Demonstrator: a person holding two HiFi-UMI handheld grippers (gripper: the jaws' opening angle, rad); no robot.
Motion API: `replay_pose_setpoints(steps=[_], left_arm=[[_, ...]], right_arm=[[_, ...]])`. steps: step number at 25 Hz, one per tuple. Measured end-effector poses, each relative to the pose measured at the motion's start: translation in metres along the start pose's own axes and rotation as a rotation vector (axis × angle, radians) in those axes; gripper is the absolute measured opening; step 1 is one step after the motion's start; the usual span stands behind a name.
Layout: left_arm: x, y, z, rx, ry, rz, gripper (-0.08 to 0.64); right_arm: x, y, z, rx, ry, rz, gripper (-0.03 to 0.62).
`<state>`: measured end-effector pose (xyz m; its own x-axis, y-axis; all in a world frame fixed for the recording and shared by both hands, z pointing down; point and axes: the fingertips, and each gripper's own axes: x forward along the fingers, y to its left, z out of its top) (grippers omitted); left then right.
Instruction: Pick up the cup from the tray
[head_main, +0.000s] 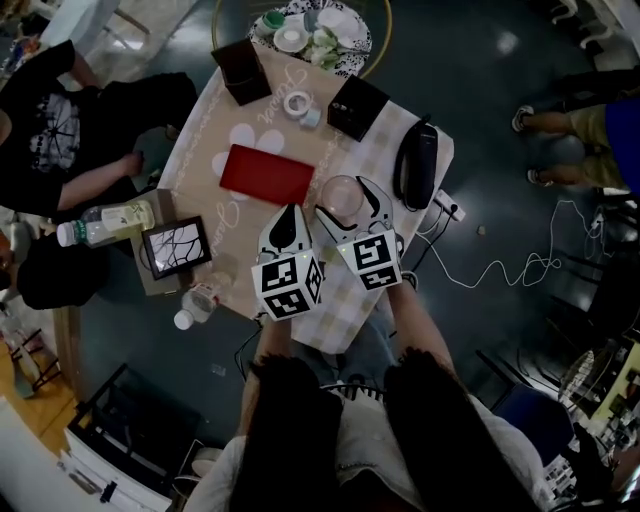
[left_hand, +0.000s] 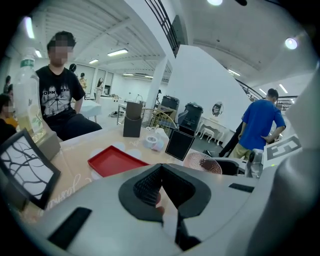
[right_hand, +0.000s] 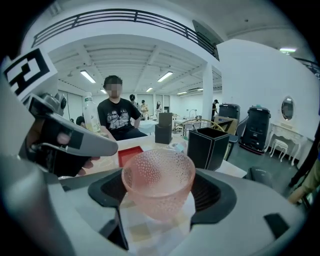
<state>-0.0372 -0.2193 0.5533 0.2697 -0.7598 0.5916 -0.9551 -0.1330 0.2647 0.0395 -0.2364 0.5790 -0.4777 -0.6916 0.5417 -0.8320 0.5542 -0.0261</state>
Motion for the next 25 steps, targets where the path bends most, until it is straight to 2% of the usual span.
replay_pose_setpoints(steps=[5, 10, 13, 19, 25], left_arm=[[-0.001, -0.007, -0.008, 0.001, 0.004, -0.007, 0.006], [-0.002, -0.004, -0.014, -0.06, 0.017, -0.014, 0.006], [-0.005, -0.006, -0.015, -0.071, 0.021, -0.032, 0.006], [-0.009, -0.002, -0.012, -0.054, 0.017, -0.008, 0.006], [-0.024, -0.01, 0.002, -0.033, -0.012, -0.022, 0.006]], right_arm=[[-0.002, -0.004, -0.019, -0.001, 0.017, 0.001, 0.391], [-0.004, -0.003, -0.03, -0.002, 0.01, 0.002, 0.391], [-0.006, -0.005, -0.034, 0.018, 0.001, 0.001, 0.391], [-0.013, -0.005, -0.013, 0.078, -0.06, 0.006, 0.396], [-0.033, -0.002, 0.011, 0.053, -0.088, 0.009, 0.397]])
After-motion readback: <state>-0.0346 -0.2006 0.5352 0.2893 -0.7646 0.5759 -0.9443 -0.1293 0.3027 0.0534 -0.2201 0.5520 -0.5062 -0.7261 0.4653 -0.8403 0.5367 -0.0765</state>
